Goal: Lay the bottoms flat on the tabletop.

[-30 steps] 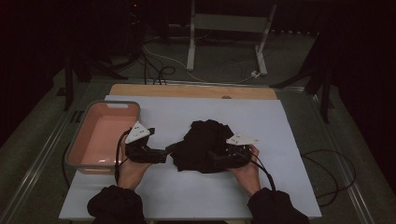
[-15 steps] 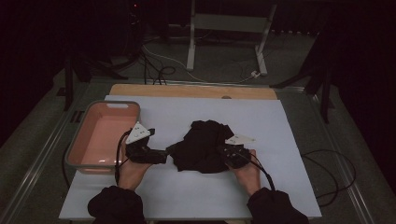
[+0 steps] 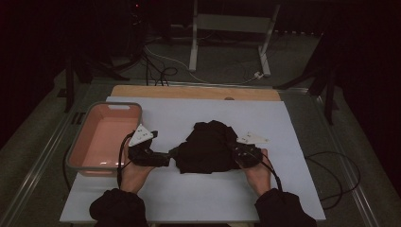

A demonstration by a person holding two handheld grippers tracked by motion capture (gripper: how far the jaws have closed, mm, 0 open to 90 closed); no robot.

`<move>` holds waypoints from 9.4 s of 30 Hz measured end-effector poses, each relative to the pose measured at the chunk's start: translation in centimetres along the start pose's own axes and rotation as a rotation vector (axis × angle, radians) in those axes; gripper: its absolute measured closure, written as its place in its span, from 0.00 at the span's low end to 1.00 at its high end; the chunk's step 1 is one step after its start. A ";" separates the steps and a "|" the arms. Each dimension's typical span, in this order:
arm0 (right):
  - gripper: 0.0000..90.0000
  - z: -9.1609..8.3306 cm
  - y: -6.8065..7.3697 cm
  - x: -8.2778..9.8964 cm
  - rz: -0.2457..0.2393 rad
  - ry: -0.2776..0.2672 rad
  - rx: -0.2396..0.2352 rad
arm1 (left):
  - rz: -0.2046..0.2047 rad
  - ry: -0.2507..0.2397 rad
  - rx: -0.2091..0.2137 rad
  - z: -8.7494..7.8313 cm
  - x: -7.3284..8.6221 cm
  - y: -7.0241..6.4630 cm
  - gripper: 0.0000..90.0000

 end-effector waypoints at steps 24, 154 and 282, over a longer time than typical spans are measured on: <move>0.99 -2.8 -7.0 -0.9 0.110 -0.048 0.186 | 0.003 -0.006 0.001 -0.1 -0.1 -0.1 0.00; 0.36 -3.7 -1.5 1.0 -0.024 0.047 -0.059 | 0.000 -0.023 -0.002 -0.3 -0.3 -0.3 0.00; 0.98 -7.4 -13.7 0.3 0.205 -0.045 0.335 | 0.015 -0.007 0.007 0.6 -0.2 -1.2 0.00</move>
Point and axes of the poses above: each handheld gripper's, and its own axes: z roughly forward along the jaws, x roughly out of its underside, y roughly to its left, the point moved 4 cm from there along z, roughly forward along the jaws, and after that the axes turned 15 degrees about z, right-handed, at the moved point
